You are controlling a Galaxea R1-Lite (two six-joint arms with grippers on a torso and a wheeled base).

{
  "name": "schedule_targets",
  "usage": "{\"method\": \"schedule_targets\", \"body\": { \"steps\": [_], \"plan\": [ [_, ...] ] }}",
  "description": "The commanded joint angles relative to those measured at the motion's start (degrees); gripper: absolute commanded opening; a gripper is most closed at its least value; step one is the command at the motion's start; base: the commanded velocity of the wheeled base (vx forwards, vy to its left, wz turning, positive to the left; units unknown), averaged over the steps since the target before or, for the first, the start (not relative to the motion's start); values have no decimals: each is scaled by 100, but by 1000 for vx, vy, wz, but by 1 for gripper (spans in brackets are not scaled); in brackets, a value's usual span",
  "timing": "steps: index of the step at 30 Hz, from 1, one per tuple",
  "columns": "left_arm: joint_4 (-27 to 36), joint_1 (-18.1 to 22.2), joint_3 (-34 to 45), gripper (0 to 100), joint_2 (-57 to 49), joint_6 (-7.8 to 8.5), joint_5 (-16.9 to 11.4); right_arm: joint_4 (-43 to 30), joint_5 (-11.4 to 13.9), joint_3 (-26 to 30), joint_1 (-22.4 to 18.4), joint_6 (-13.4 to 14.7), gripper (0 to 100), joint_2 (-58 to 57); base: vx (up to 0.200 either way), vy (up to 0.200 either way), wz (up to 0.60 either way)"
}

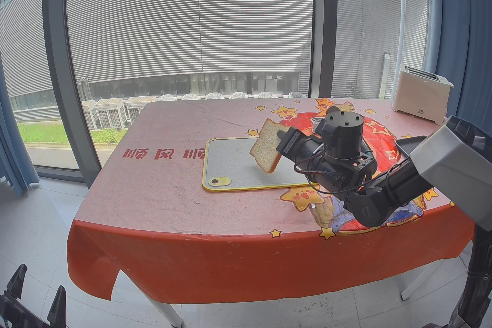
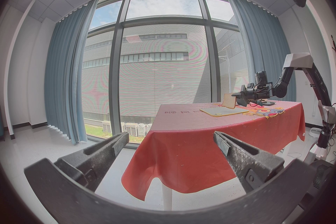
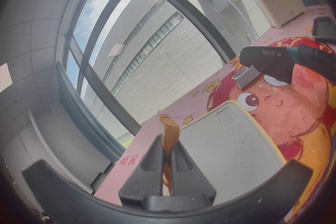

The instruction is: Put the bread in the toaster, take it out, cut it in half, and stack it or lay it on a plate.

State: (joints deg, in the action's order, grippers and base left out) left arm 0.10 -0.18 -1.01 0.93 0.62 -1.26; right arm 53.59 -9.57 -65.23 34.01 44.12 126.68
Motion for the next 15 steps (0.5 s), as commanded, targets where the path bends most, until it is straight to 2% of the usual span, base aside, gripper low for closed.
{"method": "schedule_targets", "body": {
  "steps": [1, 8, 15],
  "plan": [
    [-1, 1, 101, 100, -93, -1, -6, 46, -36, -95, 18, 35, 0, 331, 0, 0, 0],
    [-1, 1, 101, 100, -93, -1, 3, 29, -27, -280, 9, 326, 0, 462, 0, 0, 0],
    [-1, 1, 101, 100, -93, -1, 3, 29, -10, -253, 53, 431, 0, 462, 0, 0, 0]
  ]
}}
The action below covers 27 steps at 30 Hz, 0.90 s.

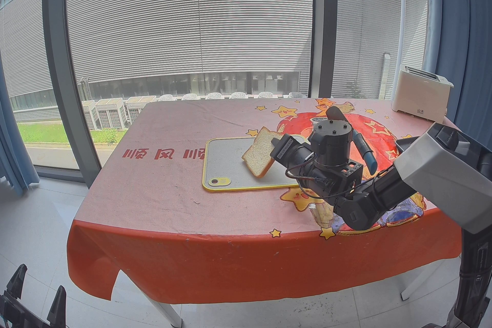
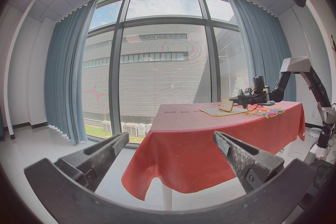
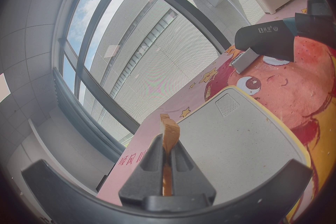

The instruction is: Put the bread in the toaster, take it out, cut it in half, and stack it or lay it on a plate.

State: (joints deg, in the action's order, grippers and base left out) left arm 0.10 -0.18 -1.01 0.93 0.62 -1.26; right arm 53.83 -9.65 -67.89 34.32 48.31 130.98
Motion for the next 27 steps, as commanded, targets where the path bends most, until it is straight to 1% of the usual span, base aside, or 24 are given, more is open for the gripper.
{"method": "schedule_targets", "body": {
  "steps": [1, 10, 11, 14, 19, 21, 27],
  "plan": [
    [-1, 1, 101, 100, -93, -1, 3, 4, -1, 21, 40, 12, 0, 33, 0, 0, 0],
    [-1, 1, 101, 100, -93, -1, 3, -4, -1, 30, 49, 12, 0, 42, 0, 0, 0],
    [-1, 1, 101, 100, -93, -1, 3, -4, -1, 48, 49, 12, 100, 33, 0, 0, 0],
    [-1, 1, 101, 100, -93, -1, 3, 4, -28, 57, 49, 3, 100, 33, 0, 0, 0],
    [-1, 1, 101, 100, -93, -1, -6, -31, -80, 100, 216, -111, 100, -37, 0, 0, 0],
    [-1, 1, 101, 100, -93, -1, -6, -40, -80, 100, 216, -138, 100, -46, 0, 0, 0],
    [-1, 1, 101, 100, -93, -1, 3, -40, -107, 127, 216, -393, 100, -2, 0, 0, 0]
  ]
}}
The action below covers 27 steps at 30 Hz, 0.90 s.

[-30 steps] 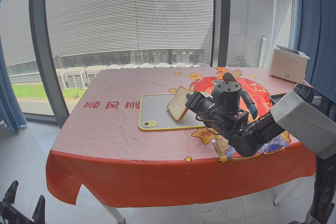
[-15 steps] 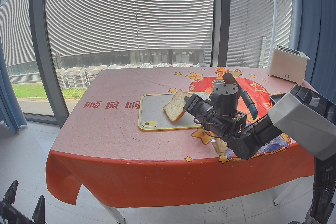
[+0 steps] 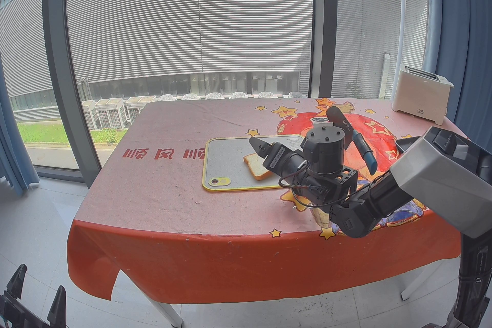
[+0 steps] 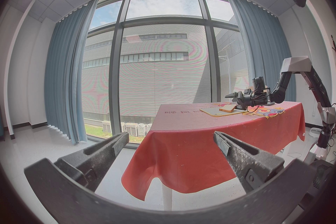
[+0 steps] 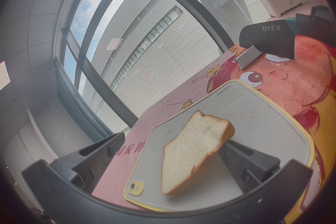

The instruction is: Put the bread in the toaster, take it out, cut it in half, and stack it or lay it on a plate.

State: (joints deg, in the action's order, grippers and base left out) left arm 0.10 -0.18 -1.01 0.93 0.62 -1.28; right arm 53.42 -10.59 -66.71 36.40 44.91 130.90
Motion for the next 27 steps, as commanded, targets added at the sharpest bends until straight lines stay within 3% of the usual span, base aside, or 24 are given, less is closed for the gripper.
{"method": "schedule_targets", "body": {
  "steps": [1, 3, 9, 27],
  "plan": [
    [-1, 1, 101, 100, -93, -1, -4, 2, -13, 9, -1, -70, 100, -21, 0, 0, 0],
    [-1, 1, 101, 100, -93, -1, 5, -130, -13, -9, -19, -70, 100, -74, 0, 0, 0],
    [-1, 1, 101, 100, -93, -1, 5, -1396, -13, -290, -10, -61, 100, -496, 0, 0, 0],
    [-1, 1, 101, 100, -93, -1, -4, -2732, -180, -571, -133, -70, 100, -830, 0, 0, 0]
  ]
}}
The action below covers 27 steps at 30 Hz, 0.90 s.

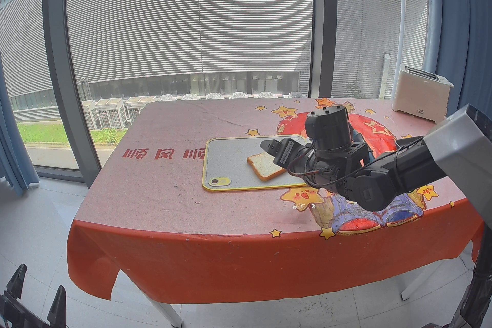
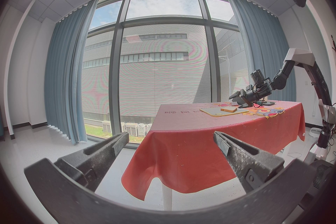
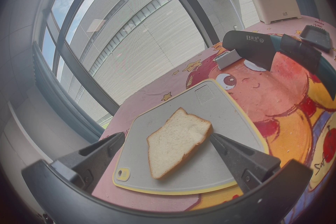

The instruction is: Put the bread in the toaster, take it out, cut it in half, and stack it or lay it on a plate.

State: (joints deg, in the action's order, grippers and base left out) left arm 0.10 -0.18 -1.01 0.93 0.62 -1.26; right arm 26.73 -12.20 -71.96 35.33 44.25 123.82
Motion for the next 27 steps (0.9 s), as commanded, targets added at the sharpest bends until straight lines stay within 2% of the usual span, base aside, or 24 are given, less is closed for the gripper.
{"method": "schedule_targets", "body": {
  "steps": [1, 17, 27],
  "plan": [
    [-1, 1, 101, 100, -93, -1, 3, -125, -19, -55, -26, -4, 100, -148, 0, 0, 0],
    [-1, 1, 101, 100, -93, -1, -6, -283, -1, -134, 123, 48, 100, 169, 0, 0, 0],
    [-1, 1, 101, 100, -93, -1, 3, -239, -1, -538, 0, 57, 100, 432, 0, 0, 0]
  ]
}}
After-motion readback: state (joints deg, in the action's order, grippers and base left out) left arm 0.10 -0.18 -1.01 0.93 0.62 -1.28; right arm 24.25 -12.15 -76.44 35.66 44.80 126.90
